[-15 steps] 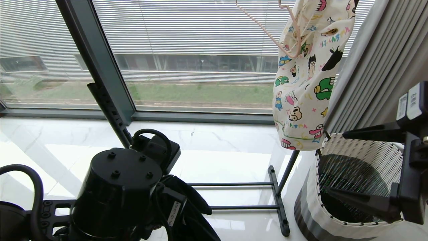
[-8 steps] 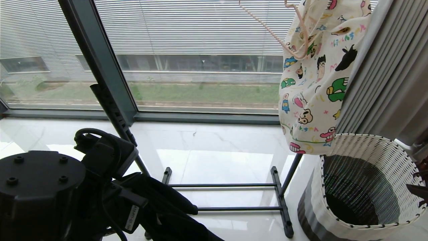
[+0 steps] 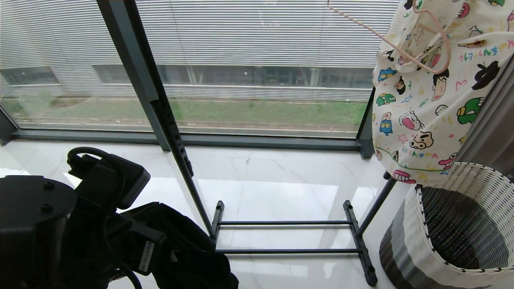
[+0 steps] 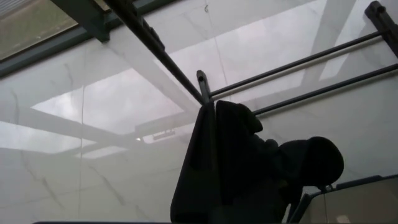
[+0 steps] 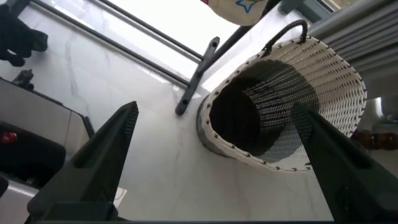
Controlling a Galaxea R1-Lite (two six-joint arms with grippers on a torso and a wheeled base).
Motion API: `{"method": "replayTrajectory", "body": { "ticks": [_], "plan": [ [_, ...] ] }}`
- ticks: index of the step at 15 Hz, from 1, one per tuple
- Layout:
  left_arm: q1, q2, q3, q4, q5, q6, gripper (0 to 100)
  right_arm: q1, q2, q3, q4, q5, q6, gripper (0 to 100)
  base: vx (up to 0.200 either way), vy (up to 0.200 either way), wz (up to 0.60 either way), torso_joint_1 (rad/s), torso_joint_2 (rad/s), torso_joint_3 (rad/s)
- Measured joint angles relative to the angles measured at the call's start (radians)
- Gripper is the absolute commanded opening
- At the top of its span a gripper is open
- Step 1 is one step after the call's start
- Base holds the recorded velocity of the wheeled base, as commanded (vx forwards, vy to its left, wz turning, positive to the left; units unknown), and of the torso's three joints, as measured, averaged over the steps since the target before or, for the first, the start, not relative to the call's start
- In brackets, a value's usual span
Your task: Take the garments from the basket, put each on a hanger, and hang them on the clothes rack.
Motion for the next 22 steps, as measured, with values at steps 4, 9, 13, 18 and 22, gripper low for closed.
{"method": "replayTrajectory", "body": {
  "ticks": [4, 9, 13, 18, 22],
  "plan": [
    [0.006, -0.011, 0.002, -0.002, 0.0, -0.003, 0, -0.084, -0.003, 0.002, -0.106, -0.003, 0.225, 100, 0.0, 0.0, 0.0, 0.0, 0.0, 0.0],
    [0.01, -0.017, 0.009, -0.001, 0.0, -0.002, 0, -0.1, 0.003, 0.066, -0.234, -0.125, 0.424, 100, 0.0, 0.0, 0.0, 0.0, 0.0, 0.0],
    [0.025, -0.021, 0.005, -0.001, 0.0, -0.002, 0, -0.101, 0.001, 0.11, -0.236, -0.193, 0.321, 100, 0.0, 0.0, 0.0, 0.0, 0.0, 0.0],
    [0.158, -0.05, 0.013, -0.001, 0.0, -0.007, 0, -0.079, 0.009, 0.11, -0.318, -0.197, 0.218, 100, 0.0, 0.0, 0.0, 0.006, -0.02, -0.006],
    [0.193, -0.093, 0.026, 0.0, 0.0, -0.004, 0, -0.029, 0.042, 0.107, -0.372, -0.197, 0.212, 100, 0.0, 0.0, 0.0, 0.073, -0.25, -0.25]
  ]
}}
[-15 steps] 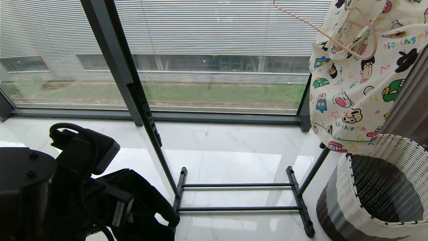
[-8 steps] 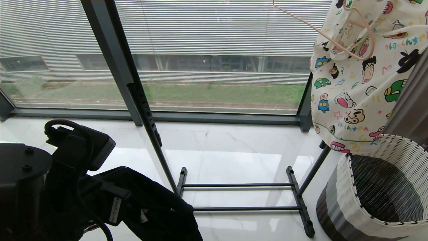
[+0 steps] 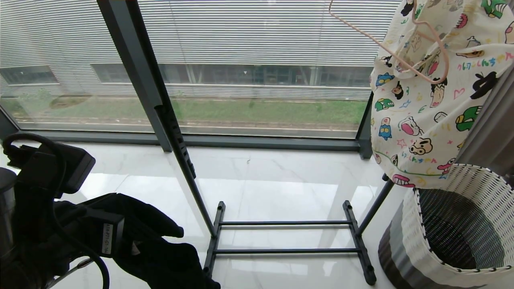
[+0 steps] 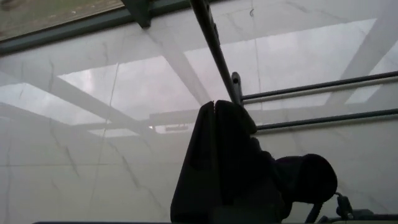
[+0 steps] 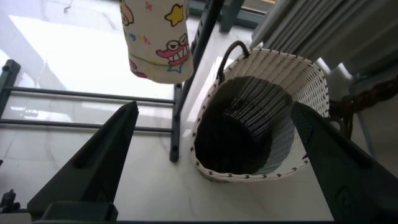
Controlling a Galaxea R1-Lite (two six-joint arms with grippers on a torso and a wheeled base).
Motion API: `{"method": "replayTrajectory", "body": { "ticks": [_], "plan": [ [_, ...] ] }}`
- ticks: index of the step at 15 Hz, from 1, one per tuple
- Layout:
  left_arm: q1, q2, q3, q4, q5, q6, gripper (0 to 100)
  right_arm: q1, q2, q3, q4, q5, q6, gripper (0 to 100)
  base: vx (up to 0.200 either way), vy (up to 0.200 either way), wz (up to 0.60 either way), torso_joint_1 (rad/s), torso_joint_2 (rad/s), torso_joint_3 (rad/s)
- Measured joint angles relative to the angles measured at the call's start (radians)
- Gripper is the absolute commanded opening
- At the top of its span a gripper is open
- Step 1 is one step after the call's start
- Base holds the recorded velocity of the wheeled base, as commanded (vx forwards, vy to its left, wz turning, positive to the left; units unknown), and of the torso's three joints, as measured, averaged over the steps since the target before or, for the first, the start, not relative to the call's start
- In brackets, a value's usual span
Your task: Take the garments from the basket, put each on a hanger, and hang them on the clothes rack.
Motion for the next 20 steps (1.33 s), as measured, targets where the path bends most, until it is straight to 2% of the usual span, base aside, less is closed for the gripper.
{"method": "replayTrajectory", "body": {
  "ticks": [6, 16, 20],
  "plan": [
    [0.002, -0.021, 0.007, -0.002, 0.0, 0.001, 0, 0.02, 0.024, -0.004, -0.033, 0.0, -0.041, 100, 0.0, 0.0, 0.0, 0.17, -0.51, -0.298],
    [0.004, -0.042, 0.007, -0.001, 0.0, 0.004, 0, 0.046, 0.066, -0.002, -0.1, 0.001, -0.063, 100, 0.0, 0.0, 0.0, 0.202, -0.48, -0.284],
    [0.004, -0.05, 0.007, -0.001, 0.0, 0.004, 0, 0.051, 0.093, 0.004, -0.154, 0.027, -0.057, 100, 0.0, 0.0, 0.0, 0.093, -0.19, -0.108]
  ]
}}
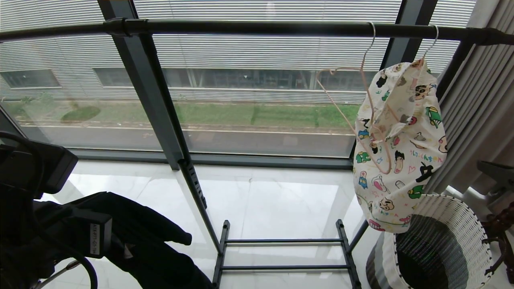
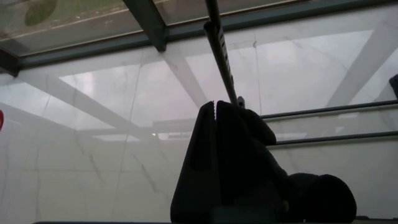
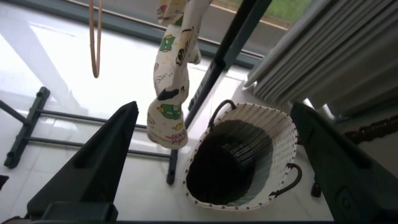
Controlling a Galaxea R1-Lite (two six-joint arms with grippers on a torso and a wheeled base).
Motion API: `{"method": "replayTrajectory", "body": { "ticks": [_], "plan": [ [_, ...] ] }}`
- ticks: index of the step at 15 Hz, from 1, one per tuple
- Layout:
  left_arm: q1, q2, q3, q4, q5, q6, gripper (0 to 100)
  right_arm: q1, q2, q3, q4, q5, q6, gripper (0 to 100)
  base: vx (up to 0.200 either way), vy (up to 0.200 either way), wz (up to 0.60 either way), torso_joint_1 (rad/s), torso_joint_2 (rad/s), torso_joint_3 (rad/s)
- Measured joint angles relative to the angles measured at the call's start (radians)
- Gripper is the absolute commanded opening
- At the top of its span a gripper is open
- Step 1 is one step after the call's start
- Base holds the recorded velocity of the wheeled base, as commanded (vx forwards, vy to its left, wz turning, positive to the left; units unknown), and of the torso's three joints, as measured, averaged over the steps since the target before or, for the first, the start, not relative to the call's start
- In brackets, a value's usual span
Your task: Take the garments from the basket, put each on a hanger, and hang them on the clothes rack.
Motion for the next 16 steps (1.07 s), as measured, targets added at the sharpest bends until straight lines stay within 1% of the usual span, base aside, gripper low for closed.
{"method": "replayTrajectory", "body": {
  "ticks": [3, 4, 7, 9, 12, 15, 16],
  "plan": [
    [0.0, -0.006, -0.001, 0.0, 0.0, 0.0, 0, 0.07, 0.022, -0.002, -0.058, 0.09, 0.026, 100, 0.0, 0.0, 0.0, 0.0, 0.0, 0.0],
    [0.0, -0.007, -0.003, 0.0, 0.0, 0.0, 0, 0.098, 0.035, -0.007, -0.071, 0.104, 0.031, 100, 0.2, 0.0, 0.0, -0.002, 0.0, 0.002],
    [-0.001, -0.01, -0.004, 0.0, 0.0, 0.0, 0, 0.15, 0.106, -0.025, -0.147, 0.107, 0.059, 100, 0.2, 0.0, 0.0, 0.001, -0.01, -0.002],
    [0.0, -0.011, -0.006, 0.0, 0.0, 0.0, 0, 0.161, 0.176, -0.05, -0.201, 0.107, 0.089, 100, 0.2, 0.0, 0.0, 0.01, 0.0, -0.007],
    [-0.001, -0.014, -0.005, 0.0, 0.0, 0.0, 0, 0.167, 0.265, -0.092, -0.224, 0.107, 0.123, 100, 0.2, 0.0, 0.0, 0.004, 0.0, 0.002],
    [-0.001, -0.014, -0.005, -0.001, 0.0, 0.0, 0, 0.178, 0.332, -0.123, -0.228, 0.106, 0.193, 100, 0.0, 0.0, 0.0, 0.0, 0.0, 0.0],
    [-0.001, -0.014, -0.005, 0.0, 0.0, 0.0, 0, 0.181, 0.35, -0.126, -0.226, 0.106, 0.202, 100, 0.0, 0.0, 0.0, 0.0, 0.0, 0.0]
  ]
}}
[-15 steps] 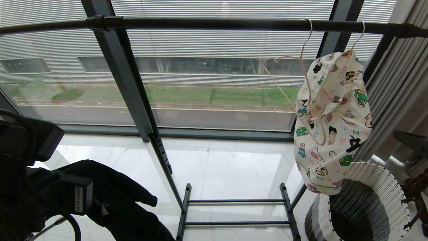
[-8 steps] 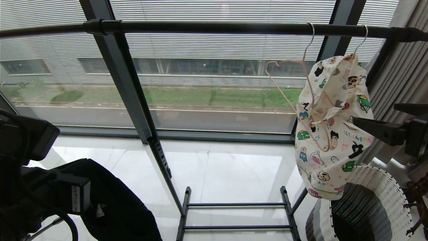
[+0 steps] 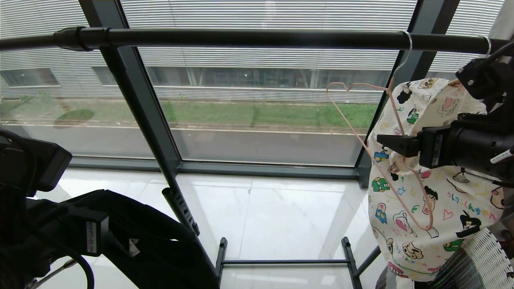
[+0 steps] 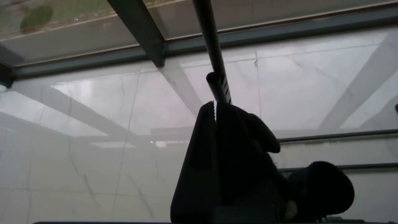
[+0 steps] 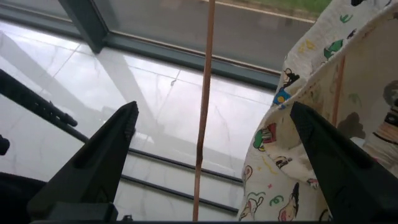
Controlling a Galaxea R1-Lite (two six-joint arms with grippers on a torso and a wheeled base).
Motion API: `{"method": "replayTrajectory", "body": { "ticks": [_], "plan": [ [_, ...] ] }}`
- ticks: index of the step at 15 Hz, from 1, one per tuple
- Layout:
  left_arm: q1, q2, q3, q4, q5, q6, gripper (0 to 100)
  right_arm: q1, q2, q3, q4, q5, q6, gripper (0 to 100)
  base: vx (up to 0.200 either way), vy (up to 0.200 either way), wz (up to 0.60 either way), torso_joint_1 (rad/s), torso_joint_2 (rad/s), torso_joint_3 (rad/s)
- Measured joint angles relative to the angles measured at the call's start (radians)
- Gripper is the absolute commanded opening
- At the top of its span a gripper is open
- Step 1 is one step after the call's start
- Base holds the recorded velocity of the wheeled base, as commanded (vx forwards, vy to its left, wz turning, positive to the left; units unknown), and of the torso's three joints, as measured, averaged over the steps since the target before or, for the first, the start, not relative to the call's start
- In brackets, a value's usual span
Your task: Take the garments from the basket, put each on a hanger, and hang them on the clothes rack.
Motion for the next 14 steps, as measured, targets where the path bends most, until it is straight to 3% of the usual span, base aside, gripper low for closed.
{"method": "replayTrajectory", "body": {
  "ticks": [5, 9, 14],
  "plan": [
    [-0.001, -0.009, 0.0, 0.0, 0.0, 0.0, 0, 0.003, 0.081, -0.003, -0.054, -0.014, 0.021, 100, 0.0, 0.0, 0.0, 0.0, 0.0, 0.0],
    [0.0, -0.01, 0.0, 0.0, 0.0, 0.0, 0, 0.003, 0.151, -0.001, -0.086, -0.089, 0.044, 100, 0.0, 0.0, 0.0, 0.0, 0.0, 0.0],
    [-0.001, -0.011, 0.001, 0.0, 0.0, 0.0, 0, 0.001, 0.189, 0.001, -0.154, -0.098, 0.055, 100, 0.0, 0.0, 0.0, 0.0, 0.0, 0.0]
  ]
}}
